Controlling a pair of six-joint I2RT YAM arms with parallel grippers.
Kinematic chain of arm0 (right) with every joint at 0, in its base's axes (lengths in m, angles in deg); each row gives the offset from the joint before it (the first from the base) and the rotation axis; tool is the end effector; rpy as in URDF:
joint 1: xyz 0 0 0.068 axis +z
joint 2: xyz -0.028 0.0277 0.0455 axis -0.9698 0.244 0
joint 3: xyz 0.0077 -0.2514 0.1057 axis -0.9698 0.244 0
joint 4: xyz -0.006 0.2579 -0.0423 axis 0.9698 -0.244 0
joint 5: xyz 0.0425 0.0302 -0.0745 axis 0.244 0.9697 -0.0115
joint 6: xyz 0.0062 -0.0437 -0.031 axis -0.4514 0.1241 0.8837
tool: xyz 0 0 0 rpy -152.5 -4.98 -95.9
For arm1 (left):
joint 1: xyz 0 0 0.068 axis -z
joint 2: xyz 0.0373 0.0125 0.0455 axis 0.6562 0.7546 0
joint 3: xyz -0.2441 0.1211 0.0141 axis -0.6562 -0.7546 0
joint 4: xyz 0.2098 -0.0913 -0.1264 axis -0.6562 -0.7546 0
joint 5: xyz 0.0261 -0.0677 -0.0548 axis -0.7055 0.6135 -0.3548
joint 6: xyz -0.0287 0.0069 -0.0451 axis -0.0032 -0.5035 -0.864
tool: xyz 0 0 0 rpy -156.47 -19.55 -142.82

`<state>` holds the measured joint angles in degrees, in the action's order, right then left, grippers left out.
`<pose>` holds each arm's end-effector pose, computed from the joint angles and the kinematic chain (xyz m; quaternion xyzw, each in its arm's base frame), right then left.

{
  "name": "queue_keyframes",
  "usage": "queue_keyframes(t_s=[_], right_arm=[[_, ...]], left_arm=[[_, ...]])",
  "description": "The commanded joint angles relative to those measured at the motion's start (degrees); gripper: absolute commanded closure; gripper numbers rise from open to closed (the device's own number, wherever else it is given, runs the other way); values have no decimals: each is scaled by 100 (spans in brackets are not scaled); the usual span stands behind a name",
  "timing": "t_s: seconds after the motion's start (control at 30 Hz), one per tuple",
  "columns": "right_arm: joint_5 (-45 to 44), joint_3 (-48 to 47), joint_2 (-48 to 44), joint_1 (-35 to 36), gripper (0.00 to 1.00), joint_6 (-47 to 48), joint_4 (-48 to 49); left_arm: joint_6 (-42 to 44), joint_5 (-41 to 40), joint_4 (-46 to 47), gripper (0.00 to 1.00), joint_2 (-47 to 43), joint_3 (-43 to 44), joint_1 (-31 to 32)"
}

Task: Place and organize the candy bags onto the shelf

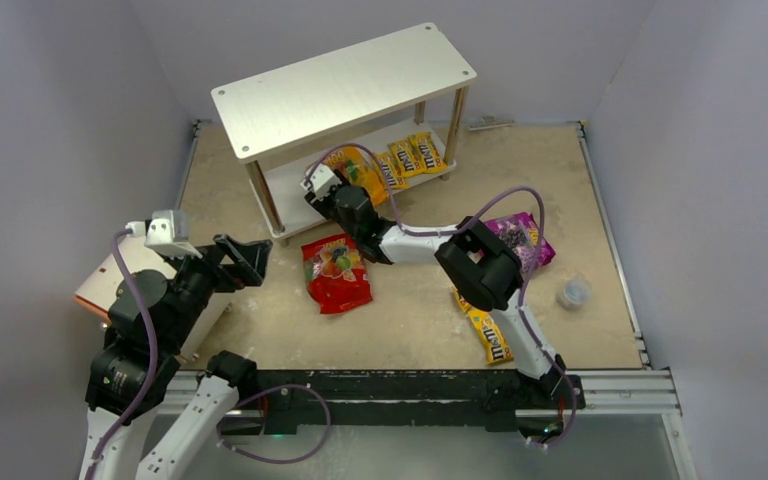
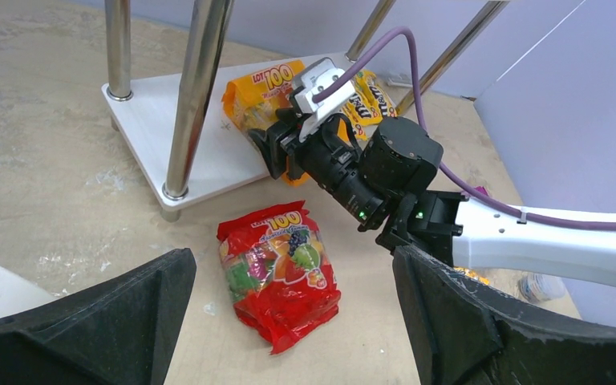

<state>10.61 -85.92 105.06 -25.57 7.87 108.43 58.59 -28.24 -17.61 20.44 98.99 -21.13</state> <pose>0.3364 0.3887 0.1956 -0.3054 0.6466 0.0940 0.6926 0.0513 -0.0148 0.3918 -0.0856 0.7512 -0.2296 0.6129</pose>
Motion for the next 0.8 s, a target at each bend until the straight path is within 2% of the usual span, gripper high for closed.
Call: queue_keyframes(t_s=[0.0,0.3,0.57,0.67,0.77], right_arm=[[-611,-289,120,-79,49,-146,197],[-696,-442,237,-306,43,-174,457],[-600,-354,-61,-312,21,-644,589],[-411,-104,-427,-310,3,-813,602],[-165,268,-983,-277,1,-818,604]], left_arm=[[-11,46,37,0,-30,10,-22],[-79,46,-15,0,-60,1,-22],[-101,65,-56,0,-161,39,-25],[-119,85,-115,0,-186,73,-27],[-134,88,-148,0,-216,92,-21]])
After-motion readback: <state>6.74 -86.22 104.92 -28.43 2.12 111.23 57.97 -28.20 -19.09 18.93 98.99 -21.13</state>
